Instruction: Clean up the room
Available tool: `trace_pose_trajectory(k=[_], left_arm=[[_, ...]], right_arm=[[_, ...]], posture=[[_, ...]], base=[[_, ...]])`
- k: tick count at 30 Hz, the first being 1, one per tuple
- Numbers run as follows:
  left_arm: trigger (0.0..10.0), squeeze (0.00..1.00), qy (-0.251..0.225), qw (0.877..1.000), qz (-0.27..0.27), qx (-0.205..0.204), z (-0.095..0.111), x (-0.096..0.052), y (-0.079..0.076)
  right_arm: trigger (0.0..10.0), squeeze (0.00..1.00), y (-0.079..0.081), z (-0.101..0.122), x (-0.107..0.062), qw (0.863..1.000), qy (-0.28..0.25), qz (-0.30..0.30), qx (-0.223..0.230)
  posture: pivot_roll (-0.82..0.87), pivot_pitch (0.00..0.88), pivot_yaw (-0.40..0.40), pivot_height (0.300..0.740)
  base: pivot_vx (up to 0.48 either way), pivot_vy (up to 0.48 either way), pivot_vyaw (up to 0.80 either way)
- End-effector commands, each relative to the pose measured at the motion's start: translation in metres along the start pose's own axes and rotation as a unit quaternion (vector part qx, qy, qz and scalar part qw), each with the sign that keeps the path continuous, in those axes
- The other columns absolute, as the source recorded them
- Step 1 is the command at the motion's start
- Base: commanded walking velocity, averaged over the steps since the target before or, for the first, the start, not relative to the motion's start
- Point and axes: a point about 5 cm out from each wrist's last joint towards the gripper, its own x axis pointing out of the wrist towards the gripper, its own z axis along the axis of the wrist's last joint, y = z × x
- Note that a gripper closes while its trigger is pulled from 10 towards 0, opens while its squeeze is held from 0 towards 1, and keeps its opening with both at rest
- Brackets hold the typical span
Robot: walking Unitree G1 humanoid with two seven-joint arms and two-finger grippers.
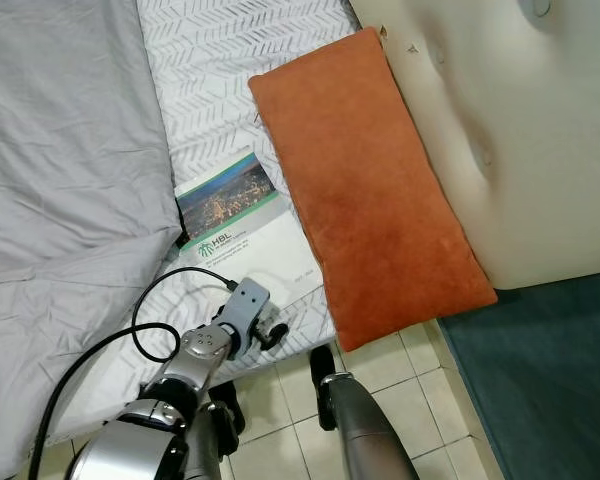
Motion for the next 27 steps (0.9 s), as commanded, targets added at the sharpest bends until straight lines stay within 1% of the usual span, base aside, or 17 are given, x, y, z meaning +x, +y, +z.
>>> trace_pose_trajectory(k=[1, 2, 5, 8, 9, 13, 14, 15, 19, 20, 21, 22, 24, 25, 26, 27], left_arm=[[10.0, 0.0, 0.098, 0.995, -0.022, -0.011, -0.056, -0.014, -0.011], [10.0, 0.0, 0.098, 0.995, -0.022, -0.011, -0.056, -0.014, -0.011], [10.0, 0.0, 0.102, 0.994, -0.02, 0.032, -0.06, -0.021, 0.0], [10.0, 0.0, 0.102, 0.994, -0.02, 0.042, -0.059, -0.021, 0.001], [10.0, 0.0, 0.096, 0.993, -0.016, 0.065, -0.055, -0.023, 0.009], [10.0, 0.0, 0.091, 0.993, -0.012, 0.069, -0.054, -0.026, 0.016], [10.0, 0.0, 0.081, 0.995, -0.009, 0.051, -0.052, -0.025, 0.015], [10.0, 0.0, 0.081, 0.995, -0.009, 0.051, -0.052, -0.025, 0.015], [10.0, 0.0, 0.06, 0.998, -0.01, 0.007, -0.045, -0.017, 0.004], [10.0, 0.0, 0.06, 0.998, -0.01, 0.007, -0.045, -0.017, 0.004], [10.0, 0.0, 0.047, 0.999, -0.007, -0.022, -0.038, -0.011, -0.003], [10.0, 0.0, 0.042, 0.999, -0.005, -0.033, -0.036, -0.009, -0.005], [10.0, 0.0, 0.036, 0.998, -0.005, -0.047, -0.031, -0.006, -0.009], [10.0, 0.0, 0.036, 0.998, -0.005, -0.047, -0.031, -0.006, -0.009], [10.0, 0.0, 0.029, 0.998, -0.008, -0.061, -0.027, -0.003, -0.014], [10.0, 0.0, 0.026, 0.997, -0.009, -0.069, -0.025, -0.001, -0.016]], right_arm=[[10.0, 0.0, -0.001, -0.012, -0.003, 0.999, 0.037, 0.004, 0.003], [10.0, 0.0, -0.001, -0.012, -0.003, 0.999, 0.037, 0.004, 0.003], [10.0, 0.0, -0.004, -0.014, 0.006, 0.999, 0.032, 0.008, 0.001], [10.0, 0.0, -0.005, -0.015, 0.008, 0.999, 0.032, 0.009, 0.0], [10.0, 0.0, -0.007, -0.015, 0.014, 1.0, 0.028, 0.012, -0.002], [10.0, 0.0, -0.009, -0.017, 0.018, 1.0, 0.026, 0.014, -0.004], [10.0, 0.0, -0.011, -0.018, 0.02, 0.999, 0.028, 0.017, -0.008], [10.0, 0.0, -0.011, -0.018, 0.02, 0.999, 0.028, 0.017, -0.008], [10.0, 0.0, -0.014, -0.02, 0.024, 0.999, 0.029, 0.019, -0.013], [10.0, 0.0, -0.014, -0.02, 0.024, 0.999, 0.029, 0.019, -0.013], [10.0, 0.0, -0.016, -0.02, 0.025, 0.999, 0.03, 0.02, -0.015], [10.0, 0.0, -0.016, -0.02, 0.025, 0.999, 0.03, 0.021, -0.016], [10.0, 0.0, -0.016, -0.02, 0.026, 0.999, 0.03, 0.021, -0.017], [10.0, 0.0, -0.016, -0.02, 0.026, 0.999, 0.03, 0.021, -0.017], [10.0, 0.0, -0.017, -0.02, 0.026, 0.999, 0.031, 0.021, -0.019], [10.0, 0.0, -0.018, -0.02, 0.026, 0.999, 0.031, 0.02, -0.019]], posture=[[-0.51, 0.672, -0.064, 0.74], [-0.51, 0.672, -0.064, 0.74], [-0.48, 0.66, -0.06, 0.74], [-0.48, 0.66, -0.06, 0.74], [-0.46, 0.652, -0.06, 0.74], [-0.46, 0.649, -0.06, 0.74], [-0.45, 0.643, -0.064, 0.74], [-0.45, 0.643, -0.064, 0.74], [-0.46, 0.643, -0.072, 0.74], [-0.46, 0.643, -0.072, 0.74], [-0.46, 0.644, -0.078, 0.74], [-0.46, 0.644, -0.078, 0.74], [-0.47, 0.642, -0.082, 0.74], [-0.47, 0.642, -0.082, 0.74], [-0.47, 0.639, -0.082, 0.74], [-0.47, 0.639, -0.082, 0.74]], base=[[0.0, 0.0, 0.0], [0.0, 0.0, 0.0], [0.0, 0.0, 0.0], [0.0, 0.0, 0.0], [0.0, 0.0, 0.0], [0.0, 0.0, 0.0], [0.0, 0.0, 0.0], [0.0, 0.0, 0.0], [0.0, 0.0, 0.0], [0.0, 0.0, 0.0], [0.0, 0.0, 0.0], [0.0, 0.0, 0.0], [0.0, 0.0, 0.0], [0.0, 0.0, 0.0], [0.0, 0.0, 0.0], [0.0, 0.0, 0.0]])
